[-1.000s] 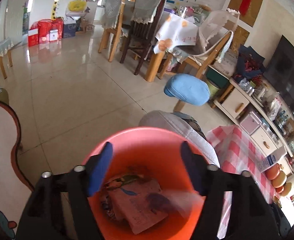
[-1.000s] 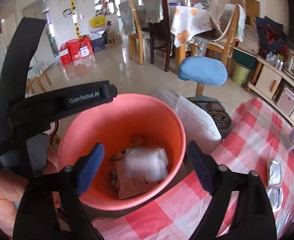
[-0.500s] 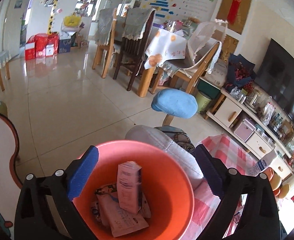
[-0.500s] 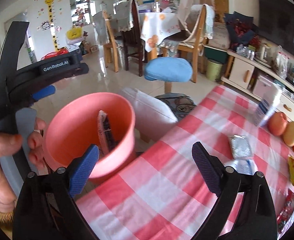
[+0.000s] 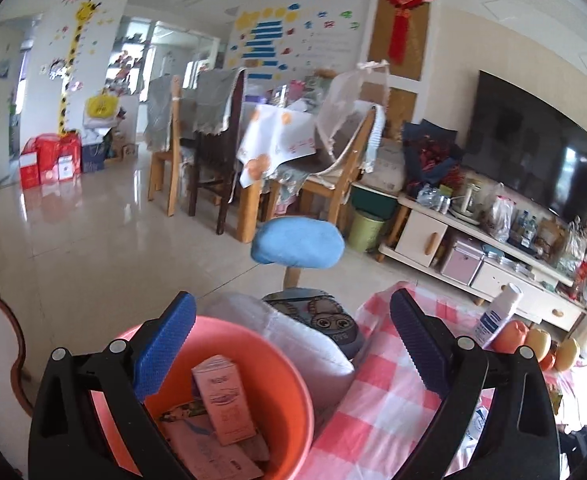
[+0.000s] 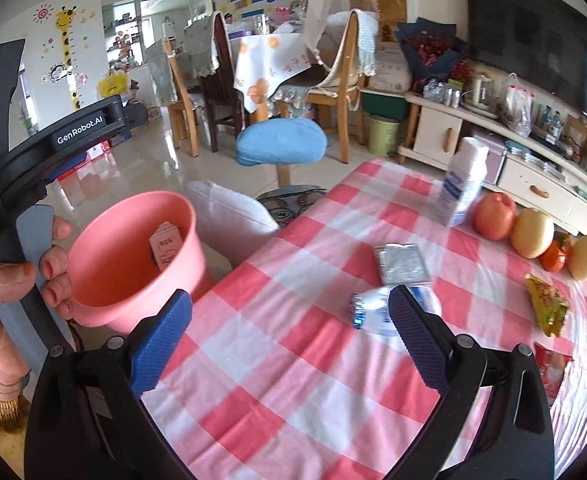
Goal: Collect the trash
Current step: 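Move both tools back toward the table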
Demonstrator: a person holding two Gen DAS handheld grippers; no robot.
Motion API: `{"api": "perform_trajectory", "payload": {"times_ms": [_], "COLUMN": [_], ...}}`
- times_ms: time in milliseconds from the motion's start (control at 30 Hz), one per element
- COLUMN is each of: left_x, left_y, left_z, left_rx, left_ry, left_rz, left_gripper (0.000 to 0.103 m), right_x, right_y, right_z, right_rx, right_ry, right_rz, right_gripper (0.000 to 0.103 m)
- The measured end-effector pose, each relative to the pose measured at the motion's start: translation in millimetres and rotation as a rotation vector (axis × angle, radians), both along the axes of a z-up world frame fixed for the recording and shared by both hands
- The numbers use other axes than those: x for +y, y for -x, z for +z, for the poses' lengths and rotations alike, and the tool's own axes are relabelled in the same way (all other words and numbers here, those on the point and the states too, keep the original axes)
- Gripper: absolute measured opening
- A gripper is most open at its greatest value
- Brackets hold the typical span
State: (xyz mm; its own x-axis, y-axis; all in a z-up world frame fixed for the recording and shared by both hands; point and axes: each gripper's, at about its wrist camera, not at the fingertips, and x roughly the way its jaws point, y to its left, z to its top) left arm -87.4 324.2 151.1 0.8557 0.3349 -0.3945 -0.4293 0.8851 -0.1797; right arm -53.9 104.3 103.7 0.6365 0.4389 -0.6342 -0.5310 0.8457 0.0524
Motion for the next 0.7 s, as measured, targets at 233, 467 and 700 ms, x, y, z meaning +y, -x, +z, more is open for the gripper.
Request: {"api": "perform_trajectory", "payload": {"times_ms": [233,467,700], "left_x": [-36.2,-72.9,-106.6], "left_y": [-17.3,-34.7,-46.8], "left_z": [-0.1,-8.7,-21.9], "left_rx": [0.035,0.105,0.145], "left_ry": [-0.037,-0.063,-0.052], "left_rz": [-0.081,-0.162,-0.274], "left_gripper": [0.096,0.096,0.096], "right_x": [-33.5,-67.3,-100.1], "right_y": [3.7,6.5,7.3], "right_z": [0.9,-0.2,-2.8], "right_rx": [-0.022,-0.040,-0.059], "right_ry": [0.004,0.008,0.019], "right_rz": [-0.043,-0.087,-0.126], "right_gripper": [0.099,0.099,0.099]}}
